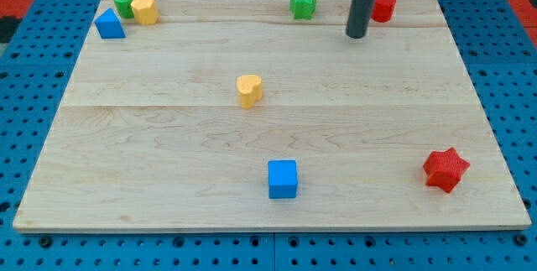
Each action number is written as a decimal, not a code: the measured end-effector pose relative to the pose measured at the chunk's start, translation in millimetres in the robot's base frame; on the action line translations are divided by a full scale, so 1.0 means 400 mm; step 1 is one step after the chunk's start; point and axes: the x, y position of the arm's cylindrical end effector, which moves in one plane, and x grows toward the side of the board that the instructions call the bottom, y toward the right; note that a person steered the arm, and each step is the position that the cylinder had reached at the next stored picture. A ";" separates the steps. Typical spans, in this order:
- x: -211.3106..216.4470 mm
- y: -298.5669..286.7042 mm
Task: Move the yellow heart to the yellow hexagon
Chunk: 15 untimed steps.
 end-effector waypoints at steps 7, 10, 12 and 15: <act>0.351 -0.377; 0.175 -0.502; 0.139 -0.640; 0.101 -0.719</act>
